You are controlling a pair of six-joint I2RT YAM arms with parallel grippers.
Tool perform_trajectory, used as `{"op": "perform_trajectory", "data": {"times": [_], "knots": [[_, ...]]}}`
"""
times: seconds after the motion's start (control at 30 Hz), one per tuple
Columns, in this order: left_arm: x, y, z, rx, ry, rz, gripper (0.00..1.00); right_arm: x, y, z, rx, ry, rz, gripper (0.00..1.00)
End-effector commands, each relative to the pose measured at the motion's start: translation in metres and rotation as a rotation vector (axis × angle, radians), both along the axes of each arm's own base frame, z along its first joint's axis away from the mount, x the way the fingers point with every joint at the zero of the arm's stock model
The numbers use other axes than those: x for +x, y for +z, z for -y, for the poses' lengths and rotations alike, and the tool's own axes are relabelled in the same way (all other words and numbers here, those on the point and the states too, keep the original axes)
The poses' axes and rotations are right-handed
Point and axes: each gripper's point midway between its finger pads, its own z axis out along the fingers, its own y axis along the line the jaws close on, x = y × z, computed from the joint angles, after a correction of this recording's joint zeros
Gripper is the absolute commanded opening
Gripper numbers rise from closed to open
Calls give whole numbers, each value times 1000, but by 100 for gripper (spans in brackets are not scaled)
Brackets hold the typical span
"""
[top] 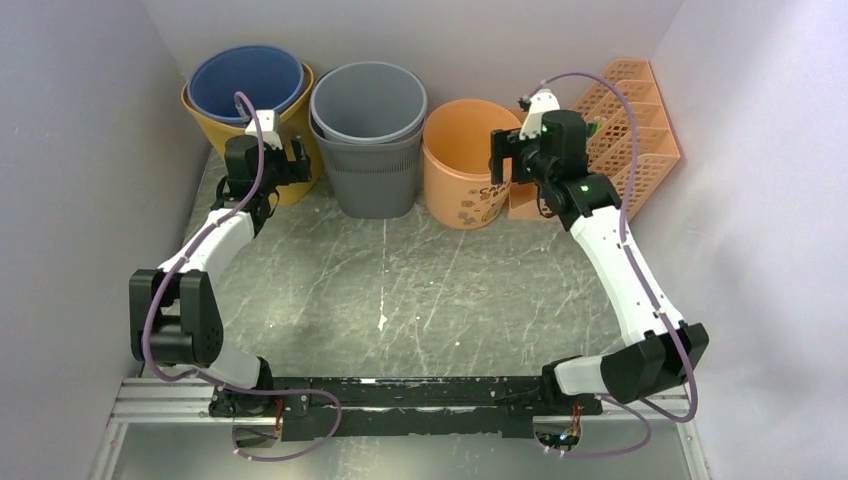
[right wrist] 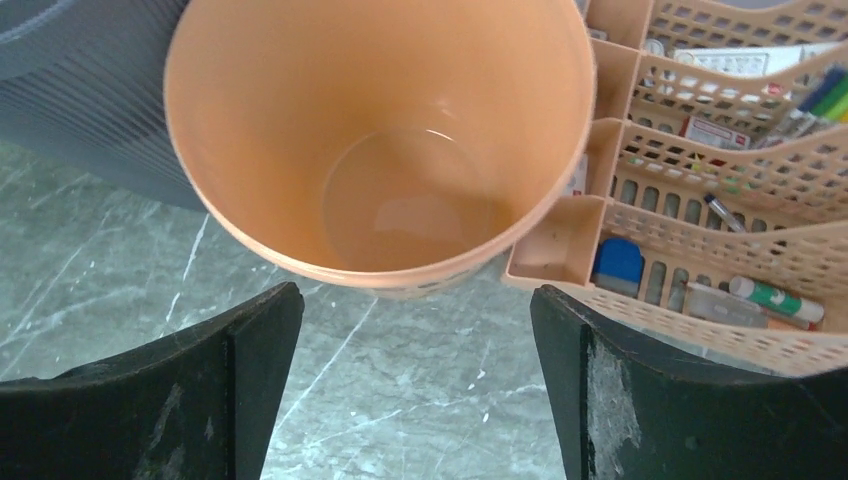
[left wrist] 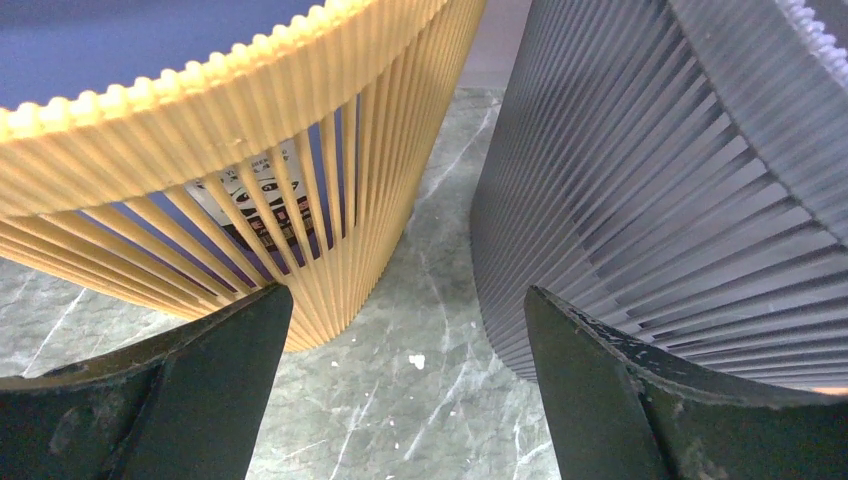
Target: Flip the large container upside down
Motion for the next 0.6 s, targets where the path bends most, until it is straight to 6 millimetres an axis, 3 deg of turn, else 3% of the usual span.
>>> {"op": "perform_trajectory", "data": {"times": [0.0, 0.17, 0.3, 0.57], "knots": [[16, 27, 0, -21, 5, 82, 100, -2, -13, -19, -129, 91, -59, 84], [16, 28, 0, -34, 13, 91, 99, -3, -18, -63, -264, 196, -58, 83], [15, 26, 1, -49, 11, 89, 100, -2, -35, -90, -311, 246, -77, 83], [12, 28, 1, -47, 12, 97, 99, 14, -45, -95, -338, 223, -44, 85]]}}
